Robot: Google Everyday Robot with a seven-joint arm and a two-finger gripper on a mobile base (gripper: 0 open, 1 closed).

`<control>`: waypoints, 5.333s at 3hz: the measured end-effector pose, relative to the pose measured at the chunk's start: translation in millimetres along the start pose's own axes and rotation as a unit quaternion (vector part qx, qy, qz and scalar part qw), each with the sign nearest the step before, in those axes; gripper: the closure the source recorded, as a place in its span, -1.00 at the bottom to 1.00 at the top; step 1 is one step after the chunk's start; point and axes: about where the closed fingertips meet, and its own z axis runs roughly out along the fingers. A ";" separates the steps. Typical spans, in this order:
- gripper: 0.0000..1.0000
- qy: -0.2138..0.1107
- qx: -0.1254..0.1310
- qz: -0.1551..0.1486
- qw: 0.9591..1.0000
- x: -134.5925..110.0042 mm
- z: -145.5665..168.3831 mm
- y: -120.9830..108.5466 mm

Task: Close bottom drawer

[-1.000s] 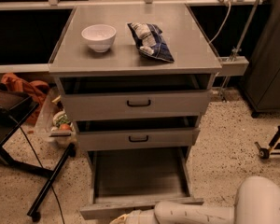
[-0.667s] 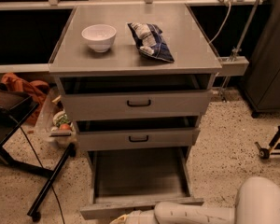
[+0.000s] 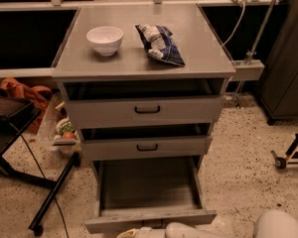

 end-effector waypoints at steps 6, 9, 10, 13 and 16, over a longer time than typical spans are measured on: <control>-0.78 -0.024 0.050 -0.053 0.997 -40.2 23.9 -79.6; -1.00 -0.019 0.086 -0.032 0.996 -37.8 22.3 -117.2; -1.00 -0.015 0.089 -0.033 0.995 -37.9 22.7 -115.4; 0.31 -0.028 0.087 -0.046 0.995 -41.8 55.1 -177.4; 1.00 -0.066 0.117 -0.086 0.987 -68.7 78.2 -236.9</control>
Offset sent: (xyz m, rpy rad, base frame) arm 0.0517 0.0263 -0.0138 0.0652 -0.0886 0.0126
